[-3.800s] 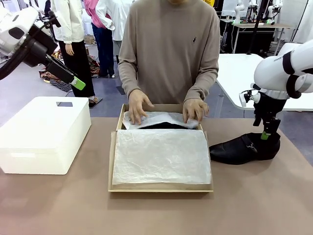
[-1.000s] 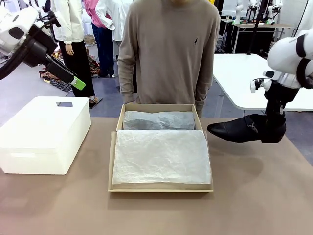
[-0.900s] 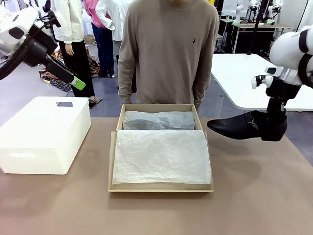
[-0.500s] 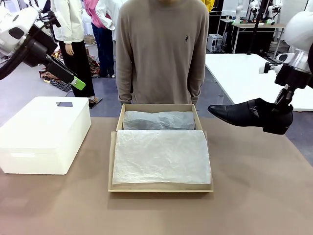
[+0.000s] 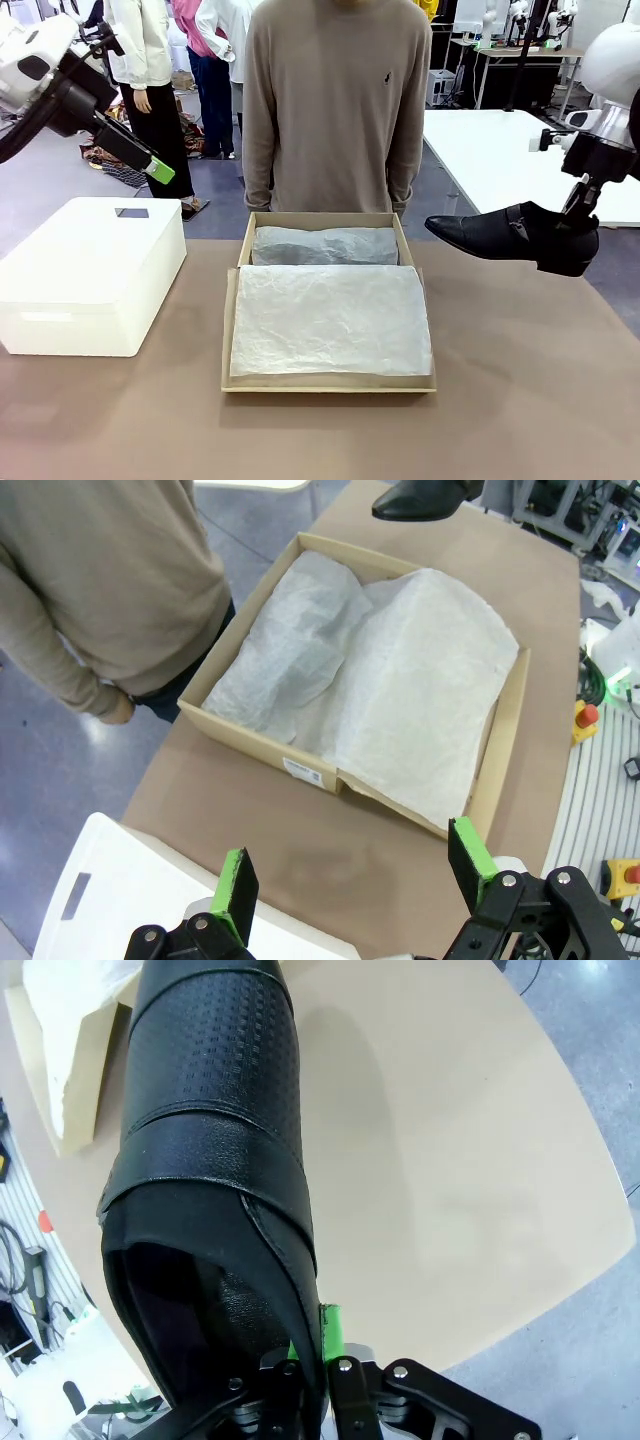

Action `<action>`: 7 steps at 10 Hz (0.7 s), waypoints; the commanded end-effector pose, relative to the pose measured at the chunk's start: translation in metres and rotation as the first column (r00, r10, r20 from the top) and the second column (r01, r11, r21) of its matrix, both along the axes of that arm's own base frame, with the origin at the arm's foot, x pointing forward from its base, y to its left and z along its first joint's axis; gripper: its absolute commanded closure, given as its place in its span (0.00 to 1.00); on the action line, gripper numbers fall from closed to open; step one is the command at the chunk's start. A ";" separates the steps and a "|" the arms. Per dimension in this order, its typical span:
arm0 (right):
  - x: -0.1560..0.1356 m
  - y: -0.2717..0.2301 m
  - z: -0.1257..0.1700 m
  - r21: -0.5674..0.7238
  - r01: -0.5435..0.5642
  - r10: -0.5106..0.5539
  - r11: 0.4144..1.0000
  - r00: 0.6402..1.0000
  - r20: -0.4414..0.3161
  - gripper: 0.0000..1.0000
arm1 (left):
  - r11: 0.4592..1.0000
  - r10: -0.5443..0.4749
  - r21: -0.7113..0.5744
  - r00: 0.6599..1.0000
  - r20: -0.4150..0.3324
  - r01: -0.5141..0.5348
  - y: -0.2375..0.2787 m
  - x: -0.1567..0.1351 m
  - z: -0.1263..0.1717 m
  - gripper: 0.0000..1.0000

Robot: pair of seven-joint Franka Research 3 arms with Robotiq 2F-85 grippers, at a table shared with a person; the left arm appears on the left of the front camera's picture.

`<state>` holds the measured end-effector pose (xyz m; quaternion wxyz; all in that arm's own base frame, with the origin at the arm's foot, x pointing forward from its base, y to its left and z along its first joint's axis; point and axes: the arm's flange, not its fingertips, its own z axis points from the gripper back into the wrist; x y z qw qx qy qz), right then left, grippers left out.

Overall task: Pack the shoes into the box.
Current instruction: Place the other shoe of the Shoes into the Shoes Box.

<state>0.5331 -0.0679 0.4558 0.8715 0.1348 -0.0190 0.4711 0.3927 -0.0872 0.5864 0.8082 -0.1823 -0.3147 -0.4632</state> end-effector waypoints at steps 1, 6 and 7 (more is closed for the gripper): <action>0.000 -0.001 0.004 0.002 -0.005 0.005 1.000 1.000 0.014 1.00 | 1.000 0.006 -0.024 1.000 0.004 -0.006 -0.001 0.000 -0.001 0.00; -0.013 0.030 0.045 0.008 0.251 -0.251 0.968 0.968 0.012 1.00 | 1.000 0.006 -0.024 1.000 0.004 -0.006 -0.001 0.000 -0.001 0.00; -0.021 0.041 0.057 0.011 0.336 -0.336 0.942 0.942 0.012 1.00 | 1.000 0.006 -0.024 1.000 0.004 -0.006 -0.001 0.000 -0.001 0.00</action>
